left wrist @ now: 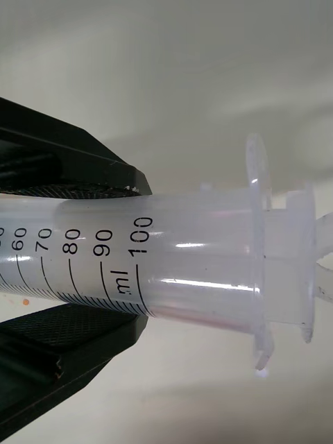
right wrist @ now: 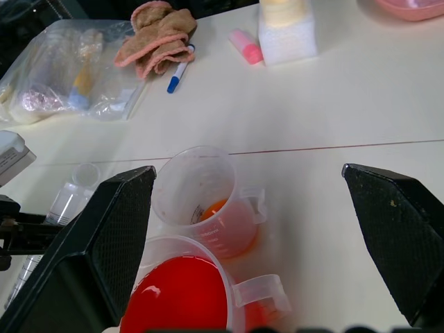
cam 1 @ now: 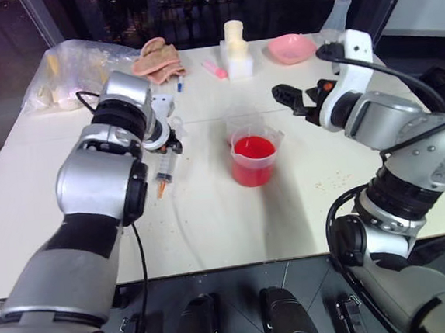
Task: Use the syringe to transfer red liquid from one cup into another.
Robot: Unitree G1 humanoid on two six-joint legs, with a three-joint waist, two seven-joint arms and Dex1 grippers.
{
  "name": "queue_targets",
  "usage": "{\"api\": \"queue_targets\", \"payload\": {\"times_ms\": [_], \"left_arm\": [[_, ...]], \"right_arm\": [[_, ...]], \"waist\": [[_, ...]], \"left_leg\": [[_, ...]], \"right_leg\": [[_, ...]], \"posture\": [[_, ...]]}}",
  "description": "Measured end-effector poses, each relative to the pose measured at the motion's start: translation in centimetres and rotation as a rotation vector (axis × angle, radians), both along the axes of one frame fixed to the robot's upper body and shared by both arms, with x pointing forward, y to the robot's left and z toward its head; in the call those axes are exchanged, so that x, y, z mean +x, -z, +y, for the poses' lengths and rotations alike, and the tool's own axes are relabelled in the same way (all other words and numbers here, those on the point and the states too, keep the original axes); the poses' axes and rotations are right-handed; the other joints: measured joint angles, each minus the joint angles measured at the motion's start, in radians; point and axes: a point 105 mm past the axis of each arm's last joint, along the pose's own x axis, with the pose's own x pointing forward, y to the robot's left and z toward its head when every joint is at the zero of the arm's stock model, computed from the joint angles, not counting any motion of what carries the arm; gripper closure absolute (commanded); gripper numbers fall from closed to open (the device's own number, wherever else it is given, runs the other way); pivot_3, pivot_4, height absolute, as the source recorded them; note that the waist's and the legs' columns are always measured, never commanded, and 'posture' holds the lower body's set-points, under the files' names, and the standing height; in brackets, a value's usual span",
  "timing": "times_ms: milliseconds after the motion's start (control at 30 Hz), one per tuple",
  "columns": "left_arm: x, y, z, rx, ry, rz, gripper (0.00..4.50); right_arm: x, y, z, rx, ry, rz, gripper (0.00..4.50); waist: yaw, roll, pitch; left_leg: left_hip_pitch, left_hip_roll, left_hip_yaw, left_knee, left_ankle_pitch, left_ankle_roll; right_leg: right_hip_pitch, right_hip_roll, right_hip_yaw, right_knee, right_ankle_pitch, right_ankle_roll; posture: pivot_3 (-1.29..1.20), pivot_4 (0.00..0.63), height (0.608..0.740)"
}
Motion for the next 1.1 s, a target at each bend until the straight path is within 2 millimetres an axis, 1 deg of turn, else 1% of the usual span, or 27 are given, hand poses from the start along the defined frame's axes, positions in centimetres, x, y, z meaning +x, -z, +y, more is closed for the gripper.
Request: {"api": "queue_targets", "payload": {"times_ms": [100,333,367,467,567,600,633,767,833,900,933,1033,1100], "left_arm": [[-0.1,1.2,0.1,-0.024,-0.059,0.023,2.95],[-0.4,1.7,-0.7,-0.028,-0.117,0.047,2.95],[-0.4,1.8,-0.7,-0.025,-0.123,0.048,2.02],[-0.6,2.7,-0.8,-0.021,-0.135,0.073,1.2],[-0.7,2.7,-1.1,-0.026,-0.132,0.078,0.49],[-0.7,2.6,-1.1,-0.03,-0.131,0.078,0.19],[-0.7,2.6,-1.2,-0.037,-0.128,0.078,0.02],[-0.7,2.4,-1.3,-0.066,-0.123,0.073,0.02],[-0.4,1.9,-1.2,-0.12,-0.126,0.053,0.02],[0.1,0.9,-1.1,-0.184,-0.129,0.01,0.02],[0.6,-0.2,-0.9,-0.218,-0.119,-0.053,0.02],[1.4,-2.7,-0.4,-0.279,-0.082,-0.189,0.02],[1.8,-4.7,0.2,-0.275,-0.046,-0.315,0.02]], "right_arm": [[0.0,0.1,0.0,0.0,0.001,0.004,0.04],[0.0,0.3,0.1,-0.008,0.0,0.009,0.04],[0.0,0.3,0.1,-0.008,0.001,0.009,0.0],[0.0,0.4,0.1,-0.009,0.003,0.012,0.0],[0.0,0.5,0.1,-0.01,0.002,0.015,0.0],[0.0,0.5,0.1,-0.01,0.003,0.015,0.0],[0.0,0.5,0.1,-0.01,0.004,0.015,0.0],[0.0,0.5,0.1,-0.011,0.007,0.016,0.0],[0.0,0.5,0.1,-0.011,0.008,0.017,0.0],[0.0,0.7,0.0,-0.012,0.009,0.022,0.0],[0.0,1.0,0.0,-0.017,0.008,0.029,0.0],[0.0,1.5,-0.1,-0.033,0.005,0.043,0.0],[-0.1,1.5,-0.2,-0.048,-0.002,0.042,0.0]], "waist": [[0.0,0.0,0.0],[0.003,0.0,0.0],[0.003,0.0,0.0],[0.002,0.0,0.0],[0.0,0.0,0.0],[-0.001,0.0,0.0],[-0.002,0.0,0.0],[-0.002,0.0,0.0],[-0.002,0.0,0.0],[-0.001,0.0,0.0],[0.0,0.0,0.0],[-0.001,0.0,0.0],[-0.001,0.0,0.0]], "left_leg": [[0.0,0.0,0.0,0.0,0.0,0.0],[0.0,0.0,0.0,0.0,0.0,0.0],[0.0,0.0,0.0,0.0,0.0,0.0],[0.0,0.0,0.0,0.0,0.0,0.0],[0.001,0.0,0.0,0.0,0.0,-0.001],[0.001,0.0,0.0,0.0,0.0,-0.001],[0.001,0.0,0.0,0.0,0.0,-0.001],[0.001,0.0,0.0,0.0,0.0,-0.001],[0.001,0.0,0.0,0.0,0.001,-0.001],[0.001,0.0,0.0,0.0,0.001,-0.001],[0.001,0.0,0.0,0.0,0.001,-0.001],[0.0,0.0,0.0,0.0,0.001,-0.001],[0.0,0.0,0.0,0.0,0.001,-0.001]], "right_leg": [[0.0,0.0,0.0,0.0,0.0,0.0],[0.0,0.0,0.0,0.0,0.0,0.0],[0.0,-0.001,0.0,0.0,0.0,0.0],[0.0,0.0,0.0,0.0,0.0,0.0],[0.0,0.0,0.0,0.0,0.0,0.0],[0.0,0.0,0.0,0.0,0.0,0.0],[0.0,0.0,0.0,0.0,0.0,0.0],[0.0,0.0,0.0,0.0,0.0,0.0],[0.0,-0.001,0.0,0.0,0.0,0.0],[0.0,-0.001,0.0,0.0,0.0,0.0],[0.0,-0.002,0.0,0.0,0.0,0.0],[0.0,-0.002,0.001,0.0,0.0,0.0],[0.0,-0.002,0.001,0.0,0.0,0.0]], "posture": [[0.0,0.15,0.74],[0.0,0.15,0.74],[0.0,0.15,0.74],[0.0,0.15,0.74],[0.0,0.15,0.74],[0.0,0.15,0.74],[0.0,0.15,0.74],[0.0,0.15,0.74],[0.0,0.15,0.74],[0.0,0.15,0.74],[0.0,0.15,0.74],[0.0,0.15,0.74],[0.0,0.15,0.74]]}}
